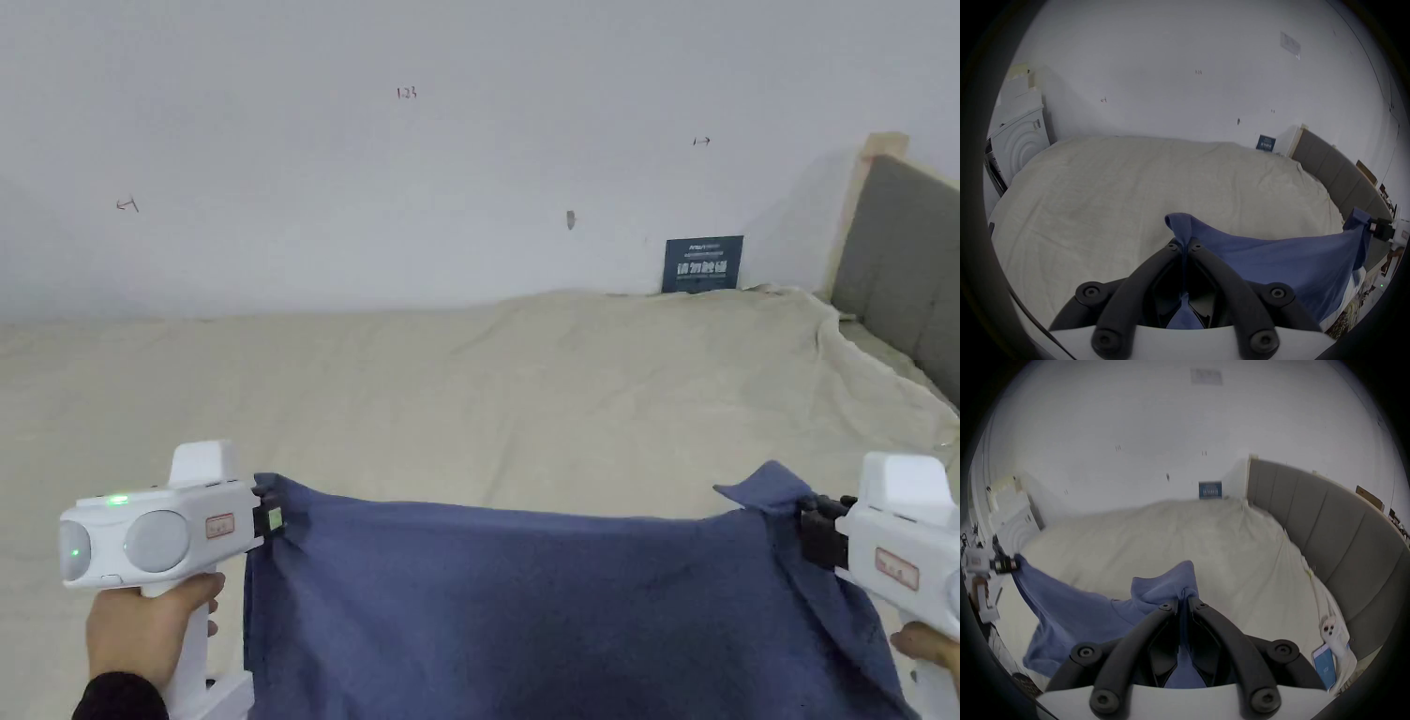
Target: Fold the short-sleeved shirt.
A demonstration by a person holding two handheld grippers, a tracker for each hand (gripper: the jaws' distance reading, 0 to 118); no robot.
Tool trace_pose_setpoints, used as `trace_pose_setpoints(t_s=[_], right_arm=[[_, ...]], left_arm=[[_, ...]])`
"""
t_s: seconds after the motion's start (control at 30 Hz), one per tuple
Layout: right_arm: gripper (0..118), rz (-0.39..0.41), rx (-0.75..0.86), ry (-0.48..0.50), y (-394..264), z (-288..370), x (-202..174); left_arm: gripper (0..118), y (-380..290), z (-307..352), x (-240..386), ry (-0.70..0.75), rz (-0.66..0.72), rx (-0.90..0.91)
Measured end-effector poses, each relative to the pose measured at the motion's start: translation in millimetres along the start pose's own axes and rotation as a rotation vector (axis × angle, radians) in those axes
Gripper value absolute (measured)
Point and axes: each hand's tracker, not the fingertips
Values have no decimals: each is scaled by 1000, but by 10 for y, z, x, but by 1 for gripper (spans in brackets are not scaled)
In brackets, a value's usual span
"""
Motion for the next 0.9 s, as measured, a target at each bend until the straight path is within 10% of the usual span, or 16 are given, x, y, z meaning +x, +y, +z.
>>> trace_pose_setpoints(t_s=[0.9], right_arm=[[5,72,536,127,2744,445,-772]], left_arm=[[0,2373,1540,1,92,-15,445]])
